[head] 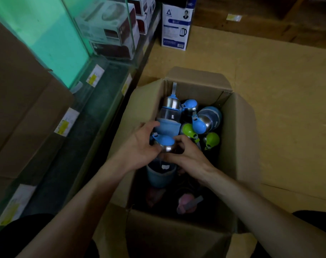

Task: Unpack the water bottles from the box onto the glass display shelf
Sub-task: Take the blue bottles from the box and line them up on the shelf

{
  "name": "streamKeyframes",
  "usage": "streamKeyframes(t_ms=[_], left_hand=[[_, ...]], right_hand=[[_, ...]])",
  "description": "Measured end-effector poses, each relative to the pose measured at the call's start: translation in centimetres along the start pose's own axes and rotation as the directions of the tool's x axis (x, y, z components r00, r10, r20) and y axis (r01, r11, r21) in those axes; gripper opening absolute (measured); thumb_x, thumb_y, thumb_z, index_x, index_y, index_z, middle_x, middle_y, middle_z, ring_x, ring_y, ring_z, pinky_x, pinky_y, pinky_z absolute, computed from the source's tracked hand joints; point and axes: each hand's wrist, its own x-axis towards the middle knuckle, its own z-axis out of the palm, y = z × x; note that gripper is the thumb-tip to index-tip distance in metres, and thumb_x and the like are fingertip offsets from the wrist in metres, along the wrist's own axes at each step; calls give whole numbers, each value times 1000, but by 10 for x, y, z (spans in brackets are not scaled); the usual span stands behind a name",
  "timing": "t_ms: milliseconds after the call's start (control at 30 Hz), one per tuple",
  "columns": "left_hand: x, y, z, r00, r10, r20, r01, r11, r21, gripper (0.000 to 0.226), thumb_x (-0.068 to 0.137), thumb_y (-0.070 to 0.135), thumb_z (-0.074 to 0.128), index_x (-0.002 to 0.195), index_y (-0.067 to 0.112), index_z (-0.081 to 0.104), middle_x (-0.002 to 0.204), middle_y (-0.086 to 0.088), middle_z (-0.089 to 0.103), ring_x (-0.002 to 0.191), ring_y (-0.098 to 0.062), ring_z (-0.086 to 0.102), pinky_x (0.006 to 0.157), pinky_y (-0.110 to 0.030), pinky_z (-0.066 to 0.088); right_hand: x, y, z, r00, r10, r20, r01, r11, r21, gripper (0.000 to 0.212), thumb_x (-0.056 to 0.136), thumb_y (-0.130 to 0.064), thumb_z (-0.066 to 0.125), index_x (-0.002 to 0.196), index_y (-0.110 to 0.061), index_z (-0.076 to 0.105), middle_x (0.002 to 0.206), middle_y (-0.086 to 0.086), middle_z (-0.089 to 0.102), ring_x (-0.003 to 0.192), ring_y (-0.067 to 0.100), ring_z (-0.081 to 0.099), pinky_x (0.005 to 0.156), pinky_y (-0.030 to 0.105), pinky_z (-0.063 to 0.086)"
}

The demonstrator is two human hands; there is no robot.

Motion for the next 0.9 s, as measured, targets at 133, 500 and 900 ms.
streamKeyframes(t_ms=[133, 500, 900], left_hand=[[-1, 4, 2, 998, 7, 62, -4, 999, -44, 58, 88, 7, 61, 143, 21, 47, 133, 3, 55, 113, -7, 51, 77, 0, 36], [0, 20, -2, 1000, 8, 27, 2, 934, -358, 49, 97, 16, 61, 141, 33, 46, 113, 11, 57, 107, -5, 58, 74, -4, 43], [1, 18, 5, 975, -27, -222, -65, 915, -397, 21, 106, 23, 49, 95, 12, 64, 77, 6, 61, 67, -1, 53, 64, -23, 40]], right_hand=[[-1, 1, -2, 1000, -9, -19, 10, 1000, 29, 57, 74, -46, 88, 120, -31, 56, 114, -10, 71, 105, 10, 69, 77, 33, 55], [-8, -13, -26, 995, -73, -71, 87, 970, 226, 37, 80, -36, 84, 109, -21, 67, 108, -2, 78, 105, 12, 73, 96, 34, 55], [-8, -34, -21, 998, -26, -57, 52, 855, 516, 67, 74, -51, 79, 118, -1, 69, 121, 25, 71, 119, 45, 66, 109, 63, 46]])
